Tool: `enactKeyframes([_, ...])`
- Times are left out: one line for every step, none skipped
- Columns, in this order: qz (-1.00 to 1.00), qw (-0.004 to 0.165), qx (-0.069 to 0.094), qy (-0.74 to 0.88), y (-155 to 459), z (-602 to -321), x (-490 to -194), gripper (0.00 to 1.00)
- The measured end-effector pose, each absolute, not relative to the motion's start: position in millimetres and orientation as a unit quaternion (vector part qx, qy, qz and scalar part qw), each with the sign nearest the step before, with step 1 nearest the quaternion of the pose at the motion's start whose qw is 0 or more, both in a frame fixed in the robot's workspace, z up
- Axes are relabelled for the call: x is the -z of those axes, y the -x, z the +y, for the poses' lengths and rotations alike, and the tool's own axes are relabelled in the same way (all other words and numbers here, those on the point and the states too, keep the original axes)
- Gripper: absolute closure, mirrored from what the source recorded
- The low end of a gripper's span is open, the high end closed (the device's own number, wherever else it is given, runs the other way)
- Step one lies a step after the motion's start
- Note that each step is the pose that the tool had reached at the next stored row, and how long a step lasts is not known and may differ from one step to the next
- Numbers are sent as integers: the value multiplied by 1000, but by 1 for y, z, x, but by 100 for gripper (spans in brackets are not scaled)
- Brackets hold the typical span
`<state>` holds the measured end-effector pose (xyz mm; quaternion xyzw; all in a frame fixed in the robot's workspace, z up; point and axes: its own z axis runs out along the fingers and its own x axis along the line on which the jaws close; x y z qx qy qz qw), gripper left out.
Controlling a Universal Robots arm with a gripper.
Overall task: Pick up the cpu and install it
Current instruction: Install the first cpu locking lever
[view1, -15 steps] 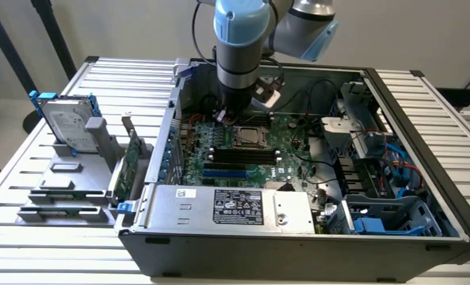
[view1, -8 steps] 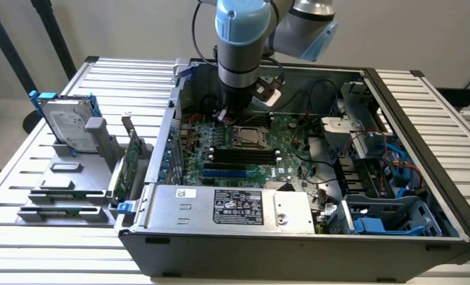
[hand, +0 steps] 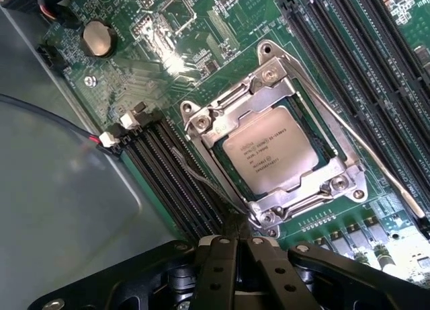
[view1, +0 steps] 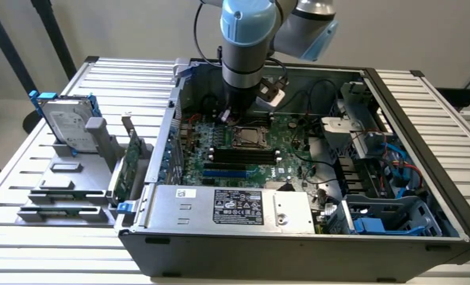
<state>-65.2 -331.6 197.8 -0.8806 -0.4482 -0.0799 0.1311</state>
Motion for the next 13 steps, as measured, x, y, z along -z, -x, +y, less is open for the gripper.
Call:
enactKeyframes([-449, 131, 80, 880, 64, -332, -198, 89])
enactKeyframes([-450, 131, 80, 880, 63, -332, -198, 89])
enactKeyframes([-450, 131, 79, 880, 62, -332, -197, 89])
enactKeyframes([-451, 131, 79, 879, 60, -332, -197, 89])
enactKeyframes([-451, 131, 79, 879, 59, -332, -197, 89])
enactKeyframes([-452, 131, 79, 879, 58, -332, -197, 89])
enactKeyframes([-452, 131, 79, 879, 58, -331, -197, 89])
enactKeyframes([-452, 131, 78, 879, 58, -331, -197, 89])
enactKeyframes([-452, 131, 78, 879, 57, -331, -197, 89])
enactKeyframes([-452, 131, 78, 879, 57, -331, -197, 89])
enactKeyframes([-453, 131, 78, 879, 57, -331, -197, 89])
enactKeyframes([-453, 131, 77, 879, 57, -331, -197, 89])
enactKeyframes([-453, 131, 77, 879, 57, -330, -197, 89])
